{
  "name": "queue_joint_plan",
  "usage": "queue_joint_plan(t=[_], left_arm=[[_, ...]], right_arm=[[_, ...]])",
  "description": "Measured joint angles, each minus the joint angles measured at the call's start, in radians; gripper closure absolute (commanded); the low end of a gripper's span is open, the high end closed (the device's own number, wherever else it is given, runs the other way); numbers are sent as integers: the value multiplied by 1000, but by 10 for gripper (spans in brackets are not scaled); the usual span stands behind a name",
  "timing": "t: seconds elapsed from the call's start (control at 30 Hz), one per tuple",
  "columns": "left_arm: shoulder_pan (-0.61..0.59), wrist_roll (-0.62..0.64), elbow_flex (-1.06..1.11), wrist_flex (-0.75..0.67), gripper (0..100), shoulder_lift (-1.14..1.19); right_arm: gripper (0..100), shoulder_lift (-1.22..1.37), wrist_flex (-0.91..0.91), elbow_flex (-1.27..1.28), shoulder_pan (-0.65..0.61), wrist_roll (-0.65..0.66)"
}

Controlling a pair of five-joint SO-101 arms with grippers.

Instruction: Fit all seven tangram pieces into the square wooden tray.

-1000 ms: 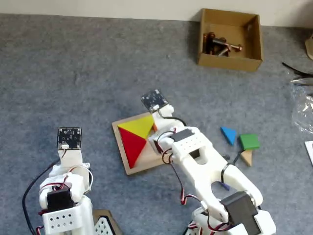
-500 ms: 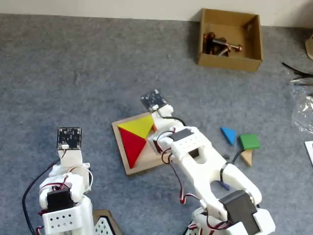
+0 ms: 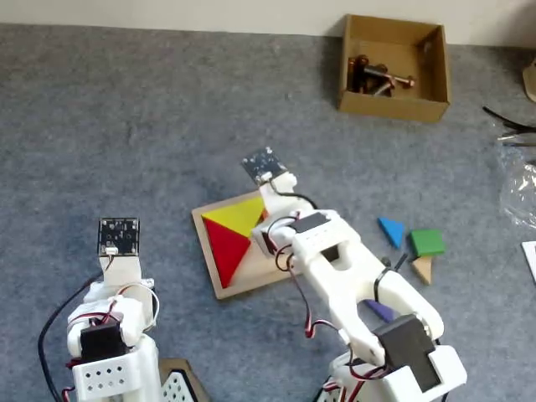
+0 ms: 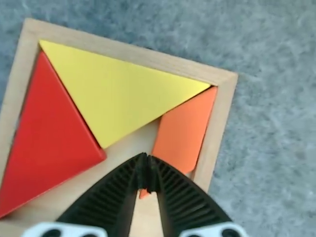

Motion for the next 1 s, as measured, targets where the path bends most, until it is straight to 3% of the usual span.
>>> queue_joint_plan(t=[0.77,1.0], left_arm=[[0,0,0,0,995,0],[0,0,0,0,995,0]], right_arm=[[993,25,64,-60,6,72],[993,34,-5,-60,6,74]])
